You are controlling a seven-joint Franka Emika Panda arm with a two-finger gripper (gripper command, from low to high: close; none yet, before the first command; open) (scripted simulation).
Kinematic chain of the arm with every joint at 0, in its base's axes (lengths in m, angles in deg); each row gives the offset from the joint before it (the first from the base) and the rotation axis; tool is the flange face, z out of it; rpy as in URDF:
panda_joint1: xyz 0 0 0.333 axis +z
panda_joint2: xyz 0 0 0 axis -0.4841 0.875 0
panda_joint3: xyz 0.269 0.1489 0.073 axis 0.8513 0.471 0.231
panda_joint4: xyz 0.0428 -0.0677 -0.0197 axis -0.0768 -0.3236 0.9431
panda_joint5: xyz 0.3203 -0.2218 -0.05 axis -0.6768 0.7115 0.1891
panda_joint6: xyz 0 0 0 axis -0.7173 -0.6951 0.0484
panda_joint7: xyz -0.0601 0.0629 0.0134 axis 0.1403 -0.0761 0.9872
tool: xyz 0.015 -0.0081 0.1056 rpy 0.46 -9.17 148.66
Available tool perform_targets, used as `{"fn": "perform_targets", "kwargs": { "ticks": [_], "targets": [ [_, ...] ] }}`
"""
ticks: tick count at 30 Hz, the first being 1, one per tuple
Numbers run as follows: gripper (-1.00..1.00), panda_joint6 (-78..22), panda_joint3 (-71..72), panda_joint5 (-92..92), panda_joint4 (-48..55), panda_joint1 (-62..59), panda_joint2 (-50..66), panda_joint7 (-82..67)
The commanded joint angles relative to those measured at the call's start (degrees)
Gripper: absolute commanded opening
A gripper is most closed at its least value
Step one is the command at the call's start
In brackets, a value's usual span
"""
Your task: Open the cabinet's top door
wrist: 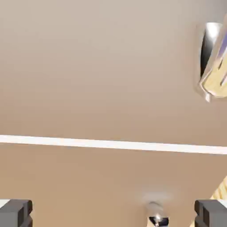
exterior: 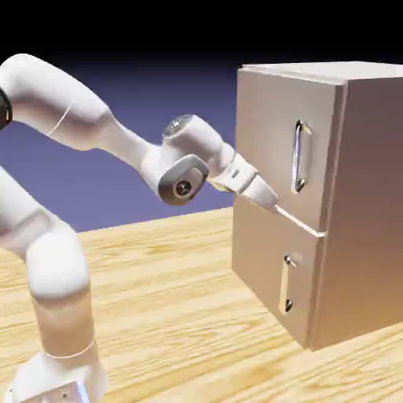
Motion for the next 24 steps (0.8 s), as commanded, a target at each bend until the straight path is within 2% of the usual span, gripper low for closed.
{"fn": "perform_targets", "kwargs": {
  "ticks": [1, 24],
  "targets": [
    [1.0, -0.2, -0.8, 2.5, 0.2, 0.7, -0.4, 1.9],
    [1.0, -5.2, -19.4, 59.8, 5.3, 17.1, -9.3, 45.5]
  ]
}}
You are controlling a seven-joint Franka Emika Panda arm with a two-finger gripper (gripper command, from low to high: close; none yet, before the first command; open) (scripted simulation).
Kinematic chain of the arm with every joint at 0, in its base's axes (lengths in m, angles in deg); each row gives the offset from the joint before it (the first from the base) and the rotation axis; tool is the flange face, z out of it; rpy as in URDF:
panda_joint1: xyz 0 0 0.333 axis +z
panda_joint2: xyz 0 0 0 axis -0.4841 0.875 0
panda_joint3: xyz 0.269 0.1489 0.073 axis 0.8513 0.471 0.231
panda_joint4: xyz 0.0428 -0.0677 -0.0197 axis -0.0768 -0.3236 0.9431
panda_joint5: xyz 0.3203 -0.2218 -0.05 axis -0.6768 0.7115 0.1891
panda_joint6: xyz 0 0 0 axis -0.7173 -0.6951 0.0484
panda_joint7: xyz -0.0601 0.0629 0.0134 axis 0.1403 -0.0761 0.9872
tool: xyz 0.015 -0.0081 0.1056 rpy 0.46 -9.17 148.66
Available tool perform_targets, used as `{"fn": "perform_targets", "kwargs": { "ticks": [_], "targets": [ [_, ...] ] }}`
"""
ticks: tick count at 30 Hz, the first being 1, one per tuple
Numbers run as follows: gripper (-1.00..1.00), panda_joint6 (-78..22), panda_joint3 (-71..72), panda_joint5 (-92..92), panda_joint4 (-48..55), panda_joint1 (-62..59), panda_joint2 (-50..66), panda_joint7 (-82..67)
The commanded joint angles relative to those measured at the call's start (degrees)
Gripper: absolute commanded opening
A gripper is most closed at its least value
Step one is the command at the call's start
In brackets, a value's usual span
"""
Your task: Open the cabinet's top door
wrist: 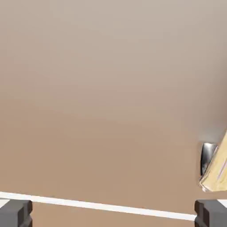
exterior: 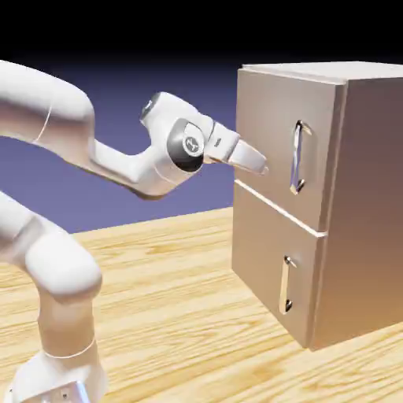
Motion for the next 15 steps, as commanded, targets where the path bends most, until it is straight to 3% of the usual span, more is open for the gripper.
{"fn": "perform_targets", "kwargs": {
  "ticks": [1, 15],
  "targets": [
    [1.0, -0.2, -0.8, 2.5, 0.2, 0.7, -0.4, 1.9],
    [1.0, -3.2, -12.1, 37.4, 3.3, 10.7, -5.8, 28.4]
  ]
}}
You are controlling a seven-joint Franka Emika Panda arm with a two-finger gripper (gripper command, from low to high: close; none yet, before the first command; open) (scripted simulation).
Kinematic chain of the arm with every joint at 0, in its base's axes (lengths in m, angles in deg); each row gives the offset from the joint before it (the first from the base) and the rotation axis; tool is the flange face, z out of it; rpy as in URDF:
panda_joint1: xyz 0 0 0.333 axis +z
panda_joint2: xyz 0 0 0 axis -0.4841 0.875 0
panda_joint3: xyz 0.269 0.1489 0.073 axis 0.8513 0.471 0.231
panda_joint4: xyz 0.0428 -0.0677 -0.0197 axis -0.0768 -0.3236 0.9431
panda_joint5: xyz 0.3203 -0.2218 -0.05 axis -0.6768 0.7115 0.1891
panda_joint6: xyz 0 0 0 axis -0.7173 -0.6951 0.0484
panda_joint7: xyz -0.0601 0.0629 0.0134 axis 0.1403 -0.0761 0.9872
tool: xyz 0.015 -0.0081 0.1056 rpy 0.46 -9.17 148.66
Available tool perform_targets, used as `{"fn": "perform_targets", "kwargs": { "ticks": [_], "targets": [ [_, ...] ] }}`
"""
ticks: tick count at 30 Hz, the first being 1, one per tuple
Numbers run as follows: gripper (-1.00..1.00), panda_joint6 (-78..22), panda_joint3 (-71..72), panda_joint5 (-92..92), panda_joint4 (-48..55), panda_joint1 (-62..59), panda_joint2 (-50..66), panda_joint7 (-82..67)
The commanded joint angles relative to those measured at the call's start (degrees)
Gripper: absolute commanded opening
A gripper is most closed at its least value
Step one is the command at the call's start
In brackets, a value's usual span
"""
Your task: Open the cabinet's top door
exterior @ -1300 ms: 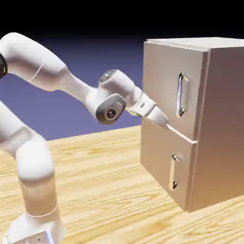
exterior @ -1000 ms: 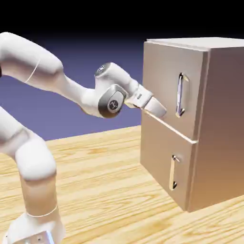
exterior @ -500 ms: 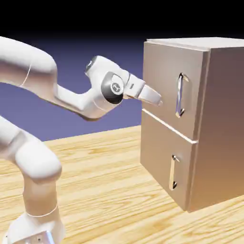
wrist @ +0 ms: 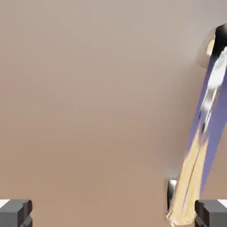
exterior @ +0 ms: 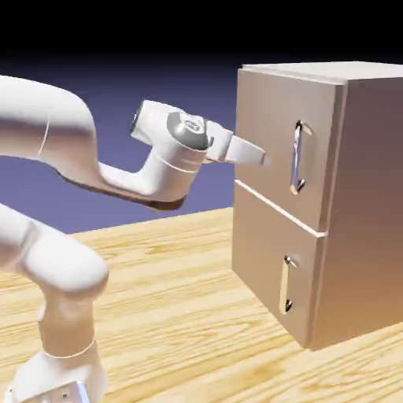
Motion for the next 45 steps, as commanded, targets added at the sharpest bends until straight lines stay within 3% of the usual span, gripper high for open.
{"fn": "perform_targets", "kwargs": {
  "ticks": [1, 24, 30, 31, 45],
  "targets": [
    [1.0, -0.2, -0.8, 2.5, 0.2, 0.7, -0.4, 1.9],
    [1.0, -5.1, -19.3, 59.6, 5.3, 17.0, -9.2, 45.3],
    [1.0, -7.5, -25.5, 62.0, 12.6, 27.0, -4.0, 47.3],
    [-1.0, -7.5, -25.5, 62.0, 12.6, 27.0, -4.0, 47.3],
    [-1.0, -16.5, 0.2, 43.6, -3.9, 0.8, -5.2, 47.4]
  ]
}}
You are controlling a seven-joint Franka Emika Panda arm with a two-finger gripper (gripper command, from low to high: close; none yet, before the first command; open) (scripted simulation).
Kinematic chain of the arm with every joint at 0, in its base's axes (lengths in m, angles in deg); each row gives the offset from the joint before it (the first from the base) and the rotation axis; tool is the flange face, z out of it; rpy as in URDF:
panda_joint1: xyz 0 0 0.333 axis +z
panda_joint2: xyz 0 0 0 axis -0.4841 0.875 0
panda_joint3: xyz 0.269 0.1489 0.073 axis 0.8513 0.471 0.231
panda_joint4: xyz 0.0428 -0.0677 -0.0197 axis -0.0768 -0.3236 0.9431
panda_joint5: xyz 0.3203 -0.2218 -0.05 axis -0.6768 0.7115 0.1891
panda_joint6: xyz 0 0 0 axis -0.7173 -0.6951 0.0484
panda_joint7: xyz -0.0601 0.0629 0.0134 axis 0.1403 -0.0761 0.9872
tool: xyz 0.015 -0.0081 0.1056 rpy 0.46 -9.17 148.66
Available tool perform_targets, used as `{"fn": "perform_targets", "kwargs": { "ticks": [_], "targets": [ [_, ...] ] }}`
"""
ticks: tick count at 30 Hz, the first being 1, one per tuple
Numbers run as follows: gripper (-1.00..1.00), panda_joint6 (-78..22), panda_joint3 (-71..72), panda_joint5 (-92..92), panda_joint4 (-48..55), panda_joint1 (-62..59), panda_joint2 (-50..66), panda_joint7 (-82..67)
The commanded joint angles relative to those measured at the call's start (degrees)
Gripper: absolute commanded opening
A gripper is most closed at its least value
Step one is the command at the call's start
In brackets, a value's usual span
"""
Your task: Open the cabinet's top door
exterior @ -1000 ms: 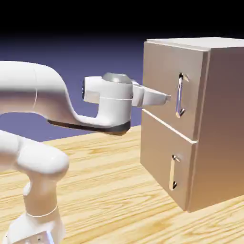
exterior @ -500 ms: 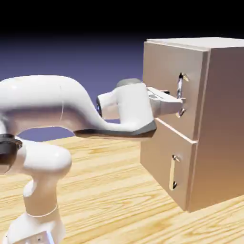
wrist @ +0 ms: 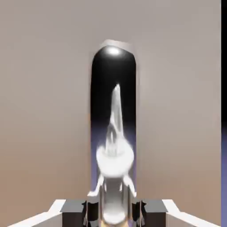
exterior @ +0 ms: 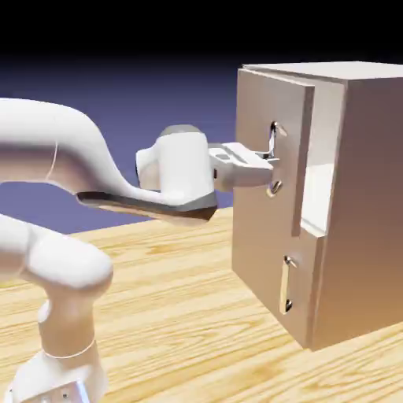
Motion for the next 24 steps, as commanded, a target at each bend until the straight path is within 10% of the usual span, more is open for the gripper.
{"fn": "perform_targets", "kwargs": {
  "ticks": [1, 24],
  "targets": [
    [-1.0, -0.4, 2.1, -1.7, -1.0, -1.8, -0.4, 0.0],
    [-1.0, -17.4, 41.6, -53.3, -15.7, -15.0, -17.7, -16.9]
  ]
}}
